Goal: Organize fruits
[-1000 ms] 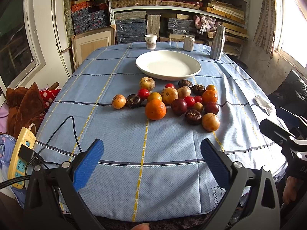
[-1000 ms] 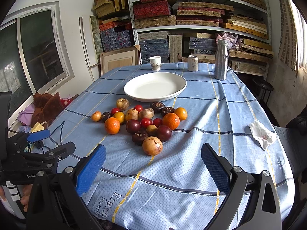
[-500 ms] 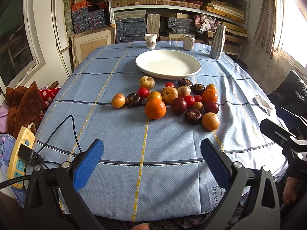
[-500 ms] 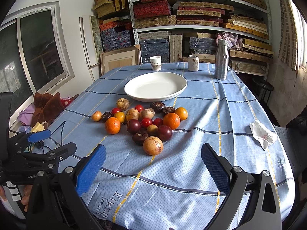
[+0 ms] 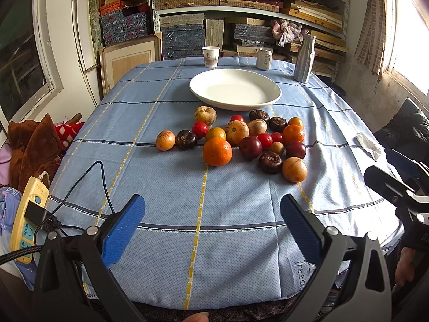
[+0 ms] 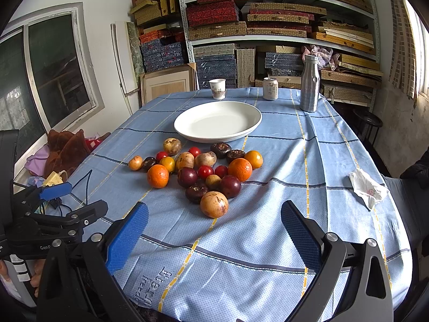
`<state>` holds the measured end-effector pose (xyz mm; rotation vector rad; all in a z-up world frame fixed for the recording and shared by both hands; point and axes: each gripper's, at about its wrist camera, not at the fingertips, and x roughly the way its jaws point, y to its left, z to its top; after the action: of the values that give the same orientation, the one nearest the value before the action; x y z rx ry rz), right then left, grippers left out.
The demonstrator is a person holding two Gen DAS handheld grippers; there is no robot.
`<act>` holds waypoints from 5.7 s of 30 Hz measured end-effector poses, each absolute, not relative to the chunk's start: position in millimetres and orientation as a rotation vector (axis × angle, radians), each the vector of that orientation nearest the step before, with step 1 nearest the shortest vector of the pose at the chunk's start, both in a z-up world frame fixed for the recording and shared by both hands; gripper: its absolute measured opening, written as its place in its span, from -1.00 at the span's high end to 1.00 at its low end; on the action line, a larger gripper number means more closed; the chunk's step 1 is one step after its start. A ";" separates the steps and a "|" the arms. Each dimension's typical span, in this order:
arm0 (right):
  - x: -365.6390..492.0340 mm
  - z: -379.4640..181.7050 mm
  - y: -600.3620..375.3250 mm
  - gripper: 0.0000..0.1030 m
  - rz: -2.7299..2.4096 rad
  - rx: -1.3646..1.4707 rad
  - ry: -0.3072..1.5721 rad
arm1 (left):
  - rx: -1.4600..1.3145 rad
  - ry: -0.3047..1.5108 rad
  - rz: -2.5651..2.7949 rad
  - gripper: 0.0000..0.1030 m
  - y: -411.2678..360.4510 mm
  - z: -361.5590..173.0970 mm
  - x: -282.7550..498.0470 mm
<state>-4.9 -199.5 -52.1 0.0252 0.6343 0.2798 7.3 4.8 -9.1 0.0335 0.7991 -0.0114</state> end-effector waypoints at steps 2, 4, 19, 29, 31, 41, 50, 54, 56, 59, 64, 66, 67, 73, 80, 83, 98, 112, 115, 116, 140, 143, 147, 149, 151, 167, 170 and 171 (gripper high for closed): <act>-5.6 -51.6 -199.3 -0.93 0.280 0.026 0.635 | 0.033 0.799 -0.012 -0.92 4.8 -9.1 7.4; -5.5 -51.8 -199.4 -0.93 0.280 0.025 0.635 | 0.033 0.799 -0.011 -0.92 4.9 -9.1 7.5; -5.3 -51.2 -198.9 -0.93 0.281 0.026 0.634 | 0.032 0.802 -0.012 -0.92 5.1 -9.2 8.2; -5.2 -50.6 -199.3 -0.93 0.280 0.027 0.636 | 0.032 0.805 -0.012 -0.92 5.6 -10.3 8.9; -5.1 -51.4 -199.6 -0.93 0.279 0.028 0.637 | 0.033 0.806 -0.013 -0.92 6.0 -10.9 9.2; 3.1 -71.2 -199.3 -0.93 0.374 0.001 0.599 | 0.029 0.785 -0.023 -0.92 16.3 -29.6 13.2; 67.4 -122.3 -202.8 -0.93 0.403 0.011 0.848 | 0.038 0.959 -0.058 -0.92 28.3 -65.6 75.4; 84.1 -128.9 -189.4 -0.93 0.425 -0.042 0.866 | 0.061 1.006 -0.072 -0.92 27.6 -76.5 99.9; 90.6 -131.1 -178.5 -0.93 0.439 -0.091 0.862 | 0.071 1.024 -0.094 -0.92 25.6 -81.3 109.2; 102.6 -135.8 -170.8 -0.76 0.480 -0.102 0.885 | 0.094 1.055 -0.092 -0.92 23.8 -89.7 122.3; 118.7 -147.4 -171.4 -0.29 0.539 -0.057 0.950 | 0.061 1.110 -0.108 -0.92 29.5 -104.5 138.0; 120.2 -149.7 -170.5 0.00 0.543 -0.062 0.958 | 0.058 1.103 -0.113 -0.92 30.3 -104.6 140.2; 121.0 -150.6 -169.3 0.03 0.550 -0.066 0.961 | 0.064 1.105 -0.116 -0.92 30.2 -105.0 141.0; 119.7 -149.7 -171.5 0.15 0.588 -0.046 0.948 | 0.081 1.028 -0.157 -0.92 32.1 -108.9 135.0; 121.2 -152.2 -175.8 0.14 0.601 -0.028 0.932 | 0.051 1.022 -0.201 -0.92 34.9 -101.5 139.4; 122.6 -153.1 -177.0 0.14 0.606 -0.016 0.935 | 0.001 1.008 -0.203 -0.92 34.9 -94.7 148.6; 124.2 -154.8 -175.7 0.11 0.610 -0.009 0.940 | 0.070 0.953 -0.307 -0.07 3.0 -91.3 161.9; 123.0 -154.3 -179.8 0.15 0.625 0.017 0.925 | -0.018 0.961 -0.350 0.09 14.0 -96.7 168.0; 122.8 -153.3 -180.5 0.16 0.625 0.025 0.919 | -0.022 0.936 -0.350 0.09 15.5 -91.8 164.6; 120.7 -151.0 -178.3 0.16 0.624 0.011 0.912 | -0.023 0.926 -0.351 0.09 15.9 -88.7 163.0; 296.7 -116.9 -130.2 0.14 0.417 -0.159 0.679 | -0.084 0.940 -0.233 0.03 18.8 -75.7 345.8; 297.9 -115.0 -127.8 0.05 0.422 -0.168 0.682 | -0.082 0.909 -0.244 -0.12 16.4 -66.9 340.9; 293.8 -110.8 -130.6 0.05 0.420 -0.142 0.669 | -0.097 0.868 -0.249 -0.13 18.9 -51.8 331.9; 288.9 -106.0 -134.4 0.05 0.423 -0.124 0.662 | -0.097 0.844 -0.238 -0.13 21.7 -42.1 325.6; 282.6 -93.1 -141.5 0.05 0.419 -0.100 0.633 | -0.106 0.823 -0.228 -0.13 27.9 -32.5 317.9; 163.3 -53.0 -258.5 -0.30 0.379 0.102 0.445 | -0.049 0.781 -0.084 -0.42 106.4 -53.1 184.1; 161.6 -86.4 -264.7 -0.30 0.405 0.195 0.466 | -0.047 0.783 -0.068 -0.42 109.6 -65.8 177.2; 163.9 -95.5 -263.8 -0.30 0.400 0.207 0.484 | -0.032 0.783 -0.068 -0.42 107.9 -69.0 177.7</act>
<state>163.9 -263.8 -95.5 0.2070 0.4838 0.4000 177.7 107.9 -69.0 -0.0316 0.7826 -0.0684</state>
